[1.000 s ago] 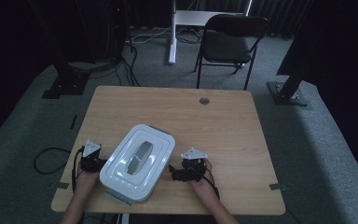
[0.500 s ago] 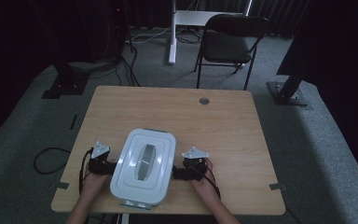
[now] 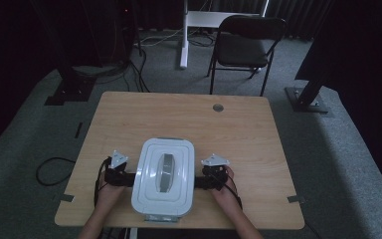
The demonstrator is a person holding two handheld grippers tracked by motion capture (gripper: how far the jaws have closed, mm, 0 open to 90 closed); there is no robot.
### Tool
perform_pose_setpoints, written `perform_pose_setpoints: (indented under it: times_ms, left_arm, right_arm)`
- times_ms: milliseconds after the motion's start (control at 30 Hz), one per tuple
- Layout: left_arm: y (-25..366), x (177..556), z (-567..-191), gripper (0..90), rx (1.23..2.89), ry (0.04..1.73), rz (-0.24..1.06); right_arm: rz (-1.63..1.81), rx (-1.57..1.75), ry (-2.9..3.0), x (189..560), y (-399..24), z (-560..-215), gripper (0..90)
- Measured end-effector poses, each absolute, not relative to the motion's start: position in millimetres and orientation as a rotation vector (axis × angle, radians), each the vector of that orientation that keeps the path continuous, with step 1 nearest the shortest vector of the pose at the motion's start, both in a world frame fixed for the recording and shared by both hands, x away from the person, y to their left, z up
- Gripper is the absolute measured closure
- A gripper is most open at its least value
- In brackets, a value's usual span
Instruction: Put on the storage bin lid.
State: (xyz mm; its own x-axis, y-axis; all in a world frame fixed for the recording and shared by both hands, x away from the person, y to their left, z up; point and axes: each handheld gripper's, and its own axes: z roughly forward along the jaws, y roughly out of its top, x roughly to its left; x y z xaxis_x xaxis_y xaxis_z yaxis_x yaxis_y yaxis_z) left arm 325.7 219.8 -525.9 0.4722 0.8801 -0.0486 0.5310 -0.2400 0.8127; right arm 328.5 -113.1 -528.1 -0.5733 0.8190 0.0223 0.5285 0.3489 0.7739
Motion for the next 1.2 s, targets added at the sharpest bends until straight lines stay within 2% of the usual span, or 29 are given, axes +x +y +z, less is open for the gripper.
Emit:
perform_pose_setpoints:
  times_ms: [700,1067,1200]
  left_arm:
    - [174,336,-525,0.5,1.948,1.128,0.506]
    - [165,340,-527,0.6,1.945,1.107,0.484]
    - [169,342,-529,0.5,1.922,1.092,0.439]
  right_arm:
    - [1.025,1.246,2.199,346,-154,-526,15.1]
    - [1.047,1.267,2.191,351,-170,-530,14.7]
    - [1.054,1.282,2.197,349,-174,-534,11.7]
